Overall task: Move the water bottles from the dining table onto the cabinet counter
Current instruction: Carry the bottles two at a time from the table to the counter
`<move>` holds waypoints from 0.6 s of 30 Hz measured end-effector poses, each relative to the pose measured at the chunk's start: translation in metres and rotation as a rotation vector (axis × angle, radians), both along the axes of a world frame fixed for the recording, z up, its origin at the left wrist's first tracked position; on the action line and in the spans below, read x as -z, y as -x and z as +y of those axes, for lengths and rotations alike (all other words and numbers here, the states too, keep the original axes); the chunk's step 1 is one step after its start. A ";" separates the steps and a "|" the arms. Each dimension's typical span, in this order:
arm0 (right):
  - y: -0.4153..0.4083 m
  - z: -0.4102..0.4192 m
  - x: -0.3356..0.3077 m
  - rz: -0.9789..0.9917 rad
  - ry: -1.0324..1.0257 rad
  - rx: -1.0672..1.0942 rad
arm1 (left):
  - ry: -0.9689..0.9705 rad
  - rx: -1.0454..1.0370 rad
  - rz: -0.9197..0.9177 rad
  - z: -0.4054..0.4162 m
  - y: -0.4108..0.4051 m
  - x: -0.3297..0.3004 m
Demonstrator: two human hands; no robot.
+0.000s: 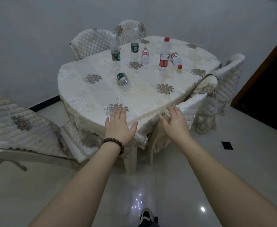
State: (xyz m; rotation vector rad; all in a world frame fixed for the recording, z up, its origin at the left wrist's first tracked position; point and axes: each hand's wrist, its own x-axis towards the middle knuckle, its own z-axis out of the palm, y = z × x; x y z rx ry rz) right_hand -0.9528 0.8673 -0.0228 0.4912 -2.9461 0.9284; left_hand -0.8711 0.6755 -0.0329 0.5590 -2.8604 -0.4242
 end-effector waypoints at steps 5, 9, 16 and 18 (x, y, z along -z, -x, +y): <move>0.066 -0.030 -0.001 -0.052 0.004 -0.059 | -0.014 -0.057 -0.014 -0.026 0.055 0.005; 0.105 -0.056 0.006 -0.089 -0.002 -0.095 | -0.030 -0.088 -0.035 -0.051 0.089 0.012; 0.175 -0.106 0.020 -0.120 -0.040 -0.110 | -0.085 -0.094 -0.056 -0.104 0.161 0.023; 0.198 -0.123 0.023 -0.132 -0.041 -0.095 | -0.091 -0.090 -0.061 -0.122 0.186 0.026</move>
